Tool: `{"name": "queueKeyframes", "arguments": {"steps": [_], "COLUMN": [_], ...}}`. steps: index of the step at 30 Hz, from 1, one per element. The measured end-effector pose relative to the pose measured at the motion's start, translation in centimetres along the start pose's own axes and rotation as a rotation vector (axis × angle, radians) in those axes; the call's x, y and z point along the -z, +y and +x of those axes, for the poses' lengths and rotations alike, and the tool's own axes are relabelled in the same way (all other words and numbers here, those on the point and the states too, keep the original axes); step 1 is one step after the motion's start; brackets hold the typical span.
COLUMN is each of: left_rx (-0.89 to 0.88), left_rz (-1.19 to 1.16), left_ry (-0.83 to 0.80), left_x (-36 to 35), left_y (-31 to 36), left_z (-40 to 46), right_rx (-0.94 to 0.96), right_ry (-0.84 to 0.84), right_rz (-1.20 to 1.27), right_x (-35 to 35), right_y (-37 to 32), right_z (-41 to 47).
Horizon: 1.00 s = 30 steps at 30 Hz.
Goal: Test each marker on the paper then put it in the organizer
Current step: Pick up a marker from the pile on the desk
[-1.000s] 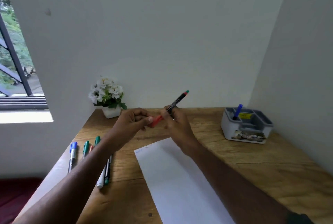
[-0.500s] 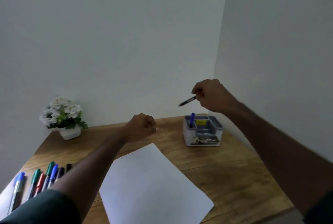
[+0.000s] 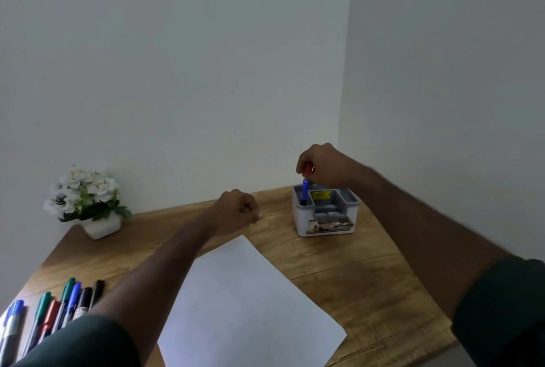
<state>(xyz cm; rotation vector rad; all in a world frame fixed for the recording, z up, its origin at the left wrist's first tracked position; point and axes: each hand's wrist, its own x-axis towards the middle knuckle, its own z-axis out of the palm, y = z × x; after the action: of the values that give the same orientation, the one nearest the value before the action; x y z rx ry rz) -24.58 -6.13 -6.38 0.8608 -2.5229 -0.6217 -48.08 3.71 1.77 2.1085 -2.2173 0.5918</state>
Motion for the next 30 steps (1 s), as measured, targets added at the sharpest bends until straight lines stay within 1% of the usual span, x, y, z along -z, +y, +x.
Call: {"name": "queueKeyframes", "arguments": {"steps": [5,7,11,14,16,20,23,26,28,30], "left_rx": [0.011,0.018,0.046,0.074,0.098,0.128,0.177,0.247,0.302,0.326], "left_rz": [0.027,0.028,0.067,0.088,0.114,0.208,0.253,0.271,0.28,0.279], "left_ry": [0.006,0.011,0.067,0.112,0.138,0.158,0.173,0.224,0.247,0.266], "left_x": [1.1,1.9,3.8,5.4,6.3,8.3,10.0,11.5,12.0,12.2], "left_y": [-0.4,-0.5,-0.5,-0.7,-1.3,-3.3,-6.1,-8.9,-10.2,-10.9], "left_z": [-1.1,-1.8,-3.7,-5.7,-7.5,-12.4,-16.6,-20.5,-22.7,-24.3], "right_rx": [0.01,0.036,0.123,0.195,0.241,0.265,0.3,0.348,0.333,0.312], "right_ry": [-0.011,0.035,0.195,0.226,0.178,0.009,-0.078,-0.171,-0.229,-0.248], "right_rz": [0.044,0.053,0.082,0.146,0.173,0.181,0.201,0.235,0.246,0.222], "right_x": [0.1,0.8,1.5,0.1,-1.9,-7.6,-11.4,-14.7,-16.2,-17.3], "right_y": [-1.0,-1.9,-5.3,-9.6,-12.8,-18.8,-22.8,-26.1,-28.2,-29.8], "right_z": [0.2,0.0,-0.6,-1.4,-1.9,-2.7,-3.5,-3.9,-4.0,-4.1]}}
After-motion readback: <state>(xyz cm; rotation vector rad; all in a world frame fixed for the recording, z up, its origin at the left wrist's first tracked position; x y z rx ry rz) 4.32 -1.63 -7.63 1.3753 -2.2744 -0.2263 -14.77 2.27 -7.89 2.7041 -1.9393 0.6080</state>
